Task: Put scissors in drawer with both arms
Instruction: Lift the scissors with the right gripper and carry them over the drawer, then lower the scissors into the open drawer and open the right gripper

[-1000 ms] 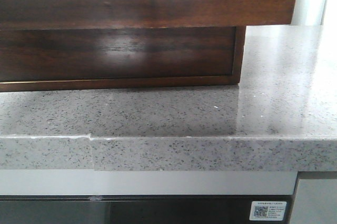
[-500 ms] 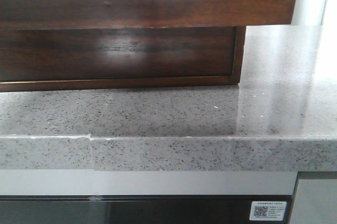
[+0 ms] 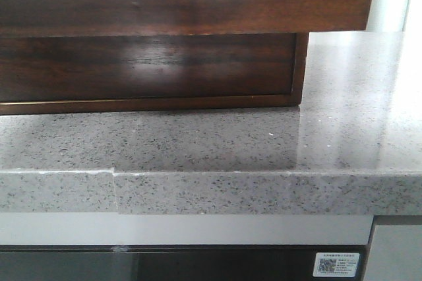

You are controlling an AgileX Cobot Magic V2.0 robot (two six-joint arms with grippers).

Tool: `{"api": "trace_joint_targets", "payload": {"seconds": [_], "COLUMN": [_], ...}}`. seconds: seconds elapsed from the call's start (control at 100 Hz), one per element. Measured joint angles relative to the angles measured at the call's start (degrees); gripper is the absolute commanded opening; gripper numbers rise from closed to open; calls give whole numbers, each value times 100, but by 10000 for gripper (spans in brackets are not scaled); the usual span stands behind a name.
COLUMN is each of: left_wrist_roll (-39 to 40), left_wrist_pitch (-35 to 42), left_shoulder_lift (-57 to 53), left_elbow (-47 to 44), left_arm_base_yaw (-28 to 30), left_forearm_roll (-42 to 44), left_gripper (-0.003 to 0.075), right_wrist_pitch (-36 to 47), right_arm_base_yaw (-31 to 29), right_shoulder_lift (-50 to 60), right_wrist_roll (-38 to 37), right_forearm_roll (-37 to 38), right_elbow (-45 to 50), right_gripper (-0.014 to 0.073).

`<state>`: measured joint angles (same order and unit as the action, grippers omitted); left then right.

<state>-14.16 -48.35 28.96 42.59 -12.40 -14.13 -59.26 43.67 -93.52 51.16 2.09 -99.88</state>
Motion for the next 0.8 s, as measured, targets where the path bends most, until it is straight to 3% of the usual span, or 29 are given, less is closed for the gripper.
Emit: {"api": "trace_joint_targets", "payload": {"seconds": [0.18,0.42,0.64,0.8], "left_wrist_roll": [0,0,0,0], "left_wrist_pitch": [0,0,0,0], "left_shoulder_lift": [0,0,0,0], "left_elbow": [0,0,0,0], "left_arm_base_yaw": [0,0,0,0], "left_forearm_roll": [0,0,0,0], "left_gripper": [356,356,356,356], "right_wrist_pitch": [-231,-387,-552,-1008], "right_arm_base_yaw": [0,0,0,0], "right_shoulder_lift": [-57,-95,-95,84], "right_wrist_roll": [0,0,-76,-748], "right_forearm_roll": [107,162,204,225], "right_elbow": [0,0,-204,-755], "right_gripper": [80,259,264,264]}}
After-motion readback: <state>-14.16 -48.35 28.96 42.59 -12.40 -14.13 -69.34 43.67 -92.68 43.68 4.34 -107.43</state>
